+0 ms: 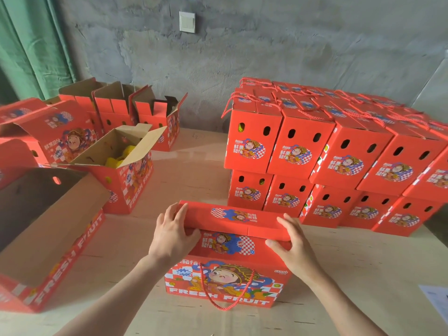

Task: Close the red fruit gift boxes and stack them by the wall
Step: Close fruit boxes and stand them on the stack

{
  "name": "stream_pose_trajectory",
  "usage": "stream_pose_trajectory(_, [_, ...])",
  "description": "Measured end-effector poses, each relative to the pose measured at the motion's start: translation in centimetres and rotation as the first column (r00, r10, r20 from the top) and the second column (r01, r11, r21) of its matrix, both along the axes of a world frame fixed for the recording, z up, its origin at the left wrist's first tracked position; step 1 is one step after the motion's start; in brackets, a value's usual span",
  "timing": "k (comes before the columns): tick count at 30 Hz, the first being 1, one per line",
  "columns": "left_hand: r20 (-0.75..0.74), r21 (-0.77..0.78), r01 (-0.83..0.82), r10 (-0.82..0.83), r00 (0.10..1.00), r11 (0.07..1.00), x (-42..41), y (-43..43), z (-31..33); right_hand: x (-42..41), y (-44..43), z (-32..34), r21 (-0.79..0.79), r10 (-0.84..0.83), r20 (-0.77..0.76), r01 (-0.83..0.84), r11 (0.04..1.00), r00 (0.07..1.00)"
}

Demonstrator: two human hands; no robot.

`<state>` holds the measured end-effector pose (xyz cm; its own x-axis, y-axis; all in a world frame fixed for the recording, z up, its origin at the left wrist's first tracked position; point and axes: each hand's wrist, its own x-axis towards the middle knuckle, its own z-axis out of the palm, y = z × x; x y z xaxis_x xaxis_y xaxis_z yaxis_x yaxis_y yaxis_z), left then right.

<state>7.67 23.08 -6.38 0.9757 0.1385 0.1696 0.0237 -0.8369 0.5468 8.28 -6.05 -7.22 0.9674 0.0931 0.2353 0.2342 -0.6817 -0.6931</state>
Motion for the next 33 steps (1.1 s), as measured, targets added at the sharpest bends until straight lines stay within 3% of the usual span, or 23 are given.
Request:
stream_pose_trajectory(6, [0.016, 0.034, -0.041, 0.04, 0.999, 0.999, 0.2, -0.2, -0.3, 1.3, -0.5, 0.5, -0.167, 0.028, 0.011, -0.025, 0.986, 1.0])
stream_pose_trajectory(11, [0.034, 0.044, -0.046, 0.044, 0.998, 0.998, 0.8, 0.1, 0.0, 2.5, -1.5, 1.1, -0.307, 0.144, -0.124, -0.176, 0.936, 0.982])
stream_pose_trajectory(14, [-0.005, 0.075, 0.027, -0.027, 1.0, 0.997, 1.7, 1.2, 0.8, 2.6, -1.5, 1.0, -0.293, 0.145, -0.09, -0.165, 0.942, 0.985])
stream_pose_trajectory(17, [-0.127, 0.224, 0.149, -0.123, 0.984, 0.963, 3.4, 2.1, 1.8, 2.4, -1.4, 0.8, -0.299, 0.141, -0.06, -0.153, 0.942, 0.988])
stream_pose_trajectory(20, [-0.292, 0.222, 0.363, -0.294, 0.91, 0.905, 5.0, 2.6, 2.7, 2.5, -1.6, 1.0, -0.333, 0.156, -0.08, -0.174, 0.927, 0.985])
stream_pose_trajectory(23, [-0.354, 0.248, 0.493, -0.396, 0.847, 0.834, 5.5, 3.0, 2.8, 2.9, -2.2, 1.4, -0.364, 0.211, -0.159, -0.257, 0.895, 0.964])
stream_pose_trajectory(27, [-0.358, 0.37, 0.524, -0.403, 0.842, 0.767, 5.8, 3.3, 2.1, 3.5, -2.6, 1.8, -0.434, 0.244, -0.191, -0.305, 0.848, 0.951])
stream_pose_trajectory(33, [-0.353, 0.4, 0.526, -0.404, 0.844, 0.75, 5.8, 3.3, 1.8, 4.0, -2.8, 1.8, -0.492, 0.26, -0.187, -0.32, 0.81, 0.947])
